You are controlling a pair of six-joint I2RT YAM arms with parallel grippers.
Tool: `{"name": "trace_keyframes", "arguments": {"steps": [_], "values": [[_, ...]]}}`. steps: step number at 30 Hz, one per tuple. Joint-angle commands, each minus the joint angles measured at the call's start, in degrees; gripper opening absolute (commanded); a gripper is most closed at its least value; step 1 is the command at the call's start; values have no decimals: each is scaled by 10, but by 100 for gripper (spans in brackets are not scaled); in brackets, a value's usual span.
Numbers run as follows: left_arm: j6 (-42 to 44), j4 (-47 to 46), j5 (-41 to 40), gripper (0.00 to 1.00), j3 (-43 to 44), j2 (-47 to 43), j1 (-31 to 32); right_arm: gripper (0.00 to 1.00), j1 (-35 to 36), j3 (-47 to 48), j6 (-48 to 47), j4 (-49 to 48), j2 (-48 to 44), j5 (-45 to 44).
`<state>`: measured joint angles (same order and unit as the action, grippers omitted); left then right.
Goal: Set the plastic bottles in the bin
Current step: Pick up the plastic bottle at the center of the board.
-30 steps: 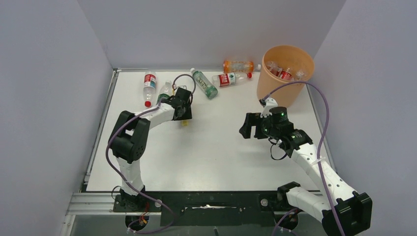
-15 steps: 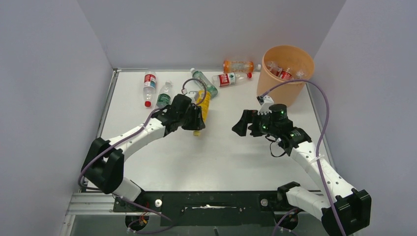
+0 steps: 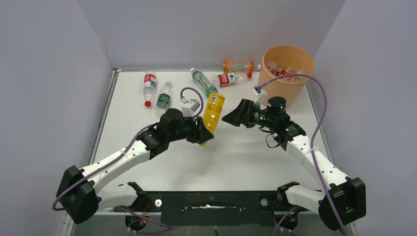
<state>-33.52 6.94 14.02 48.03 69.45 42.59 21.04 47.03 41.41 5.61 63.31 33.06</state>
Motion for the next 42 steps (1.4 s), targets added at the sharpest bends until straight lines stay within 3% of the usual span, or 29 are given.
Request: {"name": "trace_keyframes", "arguments": {"steps": [1,13,37,42], "values": [[-24,-83,14,13,-16,-59,17,98,-4,29,48,-92,12,46],[-45,-114,-20,13,-56,-82,70,98,-3,20,108,-191,27,93],[-32,-111,-74,13,-99,-139,120,99,2,120,69,-126,154,75],[-25,-106,-91,14,-101,-124,120,84,14,123,84,-139,168,79]]}}
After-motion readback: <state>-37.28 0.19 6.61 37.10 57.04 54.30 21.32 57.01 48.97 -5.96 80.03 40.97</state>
